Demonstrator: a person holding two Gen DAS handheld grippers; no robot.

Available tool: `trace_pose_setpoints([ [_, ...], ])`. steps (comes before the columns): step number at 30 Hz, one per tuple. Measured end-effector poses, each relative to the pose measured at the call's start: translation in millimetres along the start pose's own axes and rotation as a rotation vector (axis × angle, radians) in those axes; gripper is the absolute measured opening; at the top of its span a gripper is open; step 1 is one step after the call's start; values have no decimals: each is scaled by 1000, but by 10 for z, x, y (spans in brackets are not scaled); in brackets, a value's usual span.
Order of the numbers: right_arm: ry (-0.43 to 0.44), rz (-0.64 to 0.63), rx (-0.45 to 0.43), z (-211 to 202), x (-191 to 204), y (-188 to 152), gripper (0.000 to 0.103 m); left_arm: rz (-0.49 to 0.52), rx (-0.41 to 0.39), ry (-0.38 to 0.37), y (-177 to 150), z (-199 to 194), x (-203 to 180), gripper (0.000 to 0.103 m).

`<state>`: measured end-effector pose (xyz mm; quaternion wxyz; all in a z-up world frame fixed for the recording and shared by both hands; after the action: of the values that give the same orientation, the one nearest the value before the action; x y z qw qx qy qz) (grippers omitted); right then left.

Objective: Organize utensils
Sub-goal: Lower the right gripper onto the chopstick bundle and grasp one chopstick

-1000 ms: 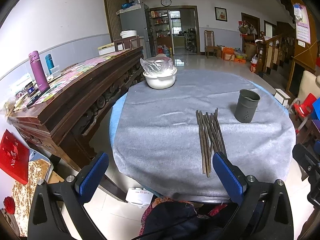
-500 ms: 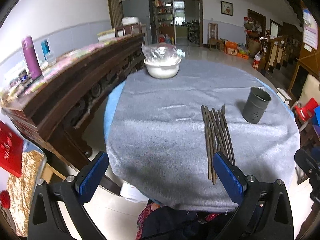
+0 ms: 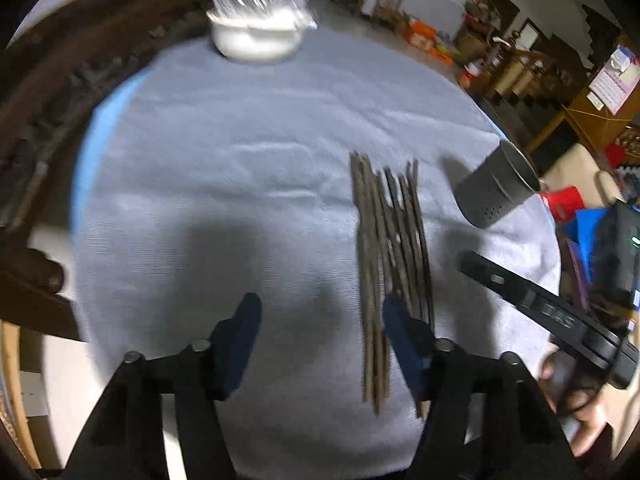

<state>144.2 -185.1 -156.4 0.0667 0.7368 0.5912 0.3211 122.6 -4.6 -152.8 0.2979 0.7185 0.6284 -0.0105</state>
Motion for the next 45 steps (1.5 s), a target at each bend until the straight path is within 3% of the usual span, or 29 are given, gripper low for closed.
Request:
trace_pose_setpoints([
  [4, -18, -4, 41, 248, -18, 36, 37, -16, 81, -60, 39, 329, -29, 36],
  [6, -43, 9, 73, 342, -70, 27, 33, -31, 112, -81, 60, 431, -23, 31],
  [15, -56, -21, 105, 448, -80, 43, 30, -61, 158, -109, 152, 671, -62, 30],
  [18, -90, -31, 101, 484, -76, 56, 23, -66, 162, -108, 177, 684, -40, 29],
  [22, -106, -20, 98, 472, -147, 53, 12, -101, 163, -139, 208, 723, -1, 17],
  [33, -159, 0, 113, 276, -401, -4, 12, -87, 183, -124, 76, 615, 112, 13],
  [37, -147, 17, 156, 257, -441, -18, 12, -95, 244, -135, 4, 597, 139, 13],
  [45, -185, 56, 218, 383, -432, 167, 13, -144, 234, -120, 337, 676, 188, 16],
])
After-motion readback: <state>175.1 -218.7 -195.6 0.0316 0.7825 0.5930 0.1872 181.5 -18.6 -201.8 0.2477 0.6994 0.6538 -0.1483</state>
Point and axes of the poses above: each gripper's, at about its wrist camera, not at the fingertips, and z roughly the way its jaws point, x to its left, y to its top, the point moved 6 cm from there along z, roughly the way its jaws point, and after that the axes turned 8 degrees about -y, right-handed, at the moved point
